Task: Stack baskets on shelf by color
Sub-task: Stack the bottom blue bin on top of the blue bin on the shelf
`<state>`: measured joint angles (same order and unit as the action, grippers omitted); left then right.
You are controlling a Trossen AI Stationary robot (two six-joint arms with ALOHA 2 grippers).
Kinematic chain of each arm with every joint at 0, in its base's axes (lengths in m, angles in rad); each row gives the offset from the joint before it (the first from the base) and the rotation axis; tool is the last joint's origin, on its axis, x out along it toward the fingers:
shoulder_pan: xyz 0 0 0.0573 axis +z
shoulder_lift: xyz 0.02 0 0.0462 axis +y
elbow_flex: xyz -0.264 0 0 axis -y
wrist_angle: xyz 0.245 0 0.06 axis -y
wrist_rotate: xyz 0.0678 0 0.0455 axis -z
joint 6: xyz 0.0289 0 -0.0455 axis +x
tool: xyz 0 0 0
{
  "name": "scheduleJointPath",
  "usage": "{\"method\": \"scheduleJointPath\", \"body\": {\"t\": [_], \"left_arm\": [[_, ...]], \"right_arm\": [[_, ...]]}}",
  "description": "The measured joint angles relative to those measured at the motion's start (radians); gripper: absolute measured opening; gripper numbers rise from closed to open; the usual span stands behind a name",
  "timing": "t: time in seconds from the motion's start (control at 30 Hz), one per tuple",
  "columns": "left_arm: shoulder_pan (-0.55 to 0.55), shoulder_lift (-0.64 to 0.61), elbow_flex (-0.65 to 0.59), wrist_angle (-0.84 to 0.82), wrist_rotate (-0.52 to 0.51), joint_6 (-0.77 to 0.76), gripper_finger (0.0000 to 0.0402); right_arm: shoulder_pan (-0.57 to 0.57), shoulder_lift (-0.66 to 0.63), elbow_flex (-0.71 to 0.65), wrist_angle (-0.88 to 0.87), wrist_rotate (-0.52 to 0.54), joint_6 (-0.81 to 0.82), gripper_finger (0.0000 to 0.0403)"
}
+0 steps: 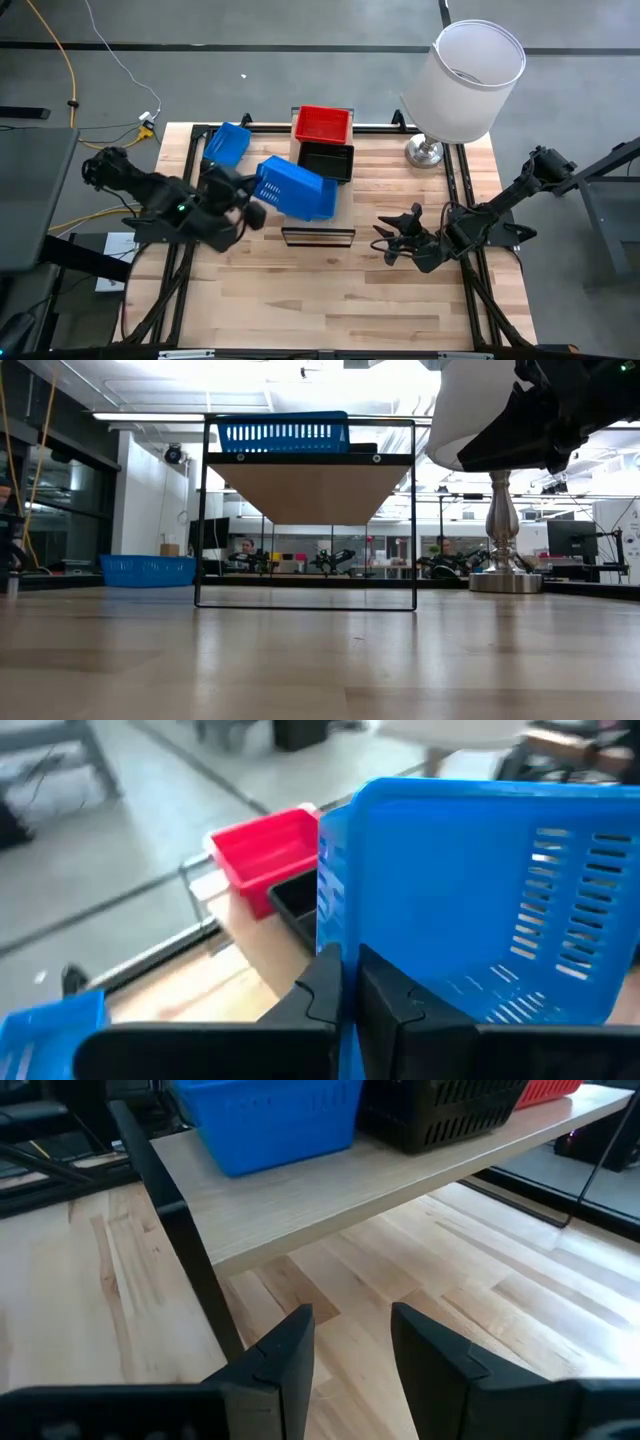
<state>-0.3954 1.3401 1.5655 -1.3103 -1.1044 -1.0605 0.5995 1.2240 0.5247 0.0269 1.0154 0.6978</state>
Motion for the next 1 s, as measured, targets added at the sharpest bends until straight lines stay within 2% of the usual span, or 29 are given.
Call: {"method": "scheduleJointPath", "body": {"t": [0.13, 0.27, 0.47, 0.7, 1.0], "left_arm": [[0.103, 0.022, -0.059, 0.022, 0.074, -0.01, 0.0006], [0.141, 0.024, -0.106, 0.03, 0.062, -0.067, 0.0007], [0.17, 0.025, -0.197, 0.079, 0.115, -0.156, 0.0008], [0.173, 0.025, -0.264, 0.232, 0.129, -0.129, 0.0009], [0.172, 0.051, -0.278, 0.369, 0.15, -0.114, 0.0009]], "right_arm": [[0.0, 0.0, 0.0, 0.0, -0.001, 0.002, 0.0122], [0.0, 0.0, 0.0, 0.0, -0.001, 0.002, 0.0122], [0.0, 0.0, 0.0, 0.0, -0.001, 0.002, 0.0122], [0.0, 0.0, 0.0, 0.0, 0.004, 0.002, 0.0122], [0.0, 0.0, 0.0, 0.0, 0.006, 0.002, 0.0122]]}}
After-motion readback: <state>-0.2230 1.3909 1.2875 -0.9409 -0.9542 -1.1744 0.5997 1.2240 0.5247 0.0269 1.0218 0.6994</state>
